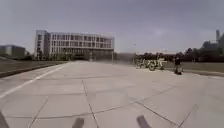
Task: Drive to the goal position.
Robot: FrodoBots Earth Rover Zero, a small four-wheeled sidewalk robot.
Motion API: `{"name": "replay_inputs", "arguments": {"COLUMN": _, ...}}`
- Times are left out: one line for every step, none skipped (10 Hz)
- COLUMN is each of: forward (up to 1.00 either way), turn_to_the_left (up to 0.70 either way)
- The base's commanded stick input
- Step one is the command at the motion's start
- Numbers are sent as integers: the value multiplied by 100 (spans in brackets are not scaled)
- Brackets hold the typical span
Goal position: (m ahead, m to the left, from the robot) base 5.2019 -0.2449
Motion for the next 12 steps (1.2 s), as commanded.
{"name": "replay_inputs", "arguments": {"forward": 70, "turn_to_the_left": 35}}
{"name": "replay_inputs", "arguments": {"forward": 70, "turn_to_the_left": 4}}
{"name": "replay_inputs", "arguments": {"forward": 70, "turn_to_the_left": 0}}
{"name": "replay_inputs", "arguments": {"forward": 70, "turn_to_the_left": 0}}
{"name": "replay_inputs", "arguments": {"forward": 70, "turn_to_the_left": 0}}
{"name": "replay_inputs", "arguments": {"forward": 70, "turn_to_the_left": 0}}
{"name": "replay_inputs", "arguments": {"forward": 70, "turn_to_the_left": 0}}
{"name": "replay_inputs", "arguments": {"forward": 70, "turn_to_the_left": 0}}
{"name": "replay_inputs", "arguments": {"forward": 70, "turn_to_the_left": 0}}
{"name": "replay_inputs", "arguments": {"forward": 70, "turn_to_the_left": 0}}
{"name": "replay_inputs", "arguments": {"forward": 70, "turn_to_the_left": 0}}
{"name": "replay_inputs", "arguments": {"forward": 70, "turn_to_the_left": 0}}
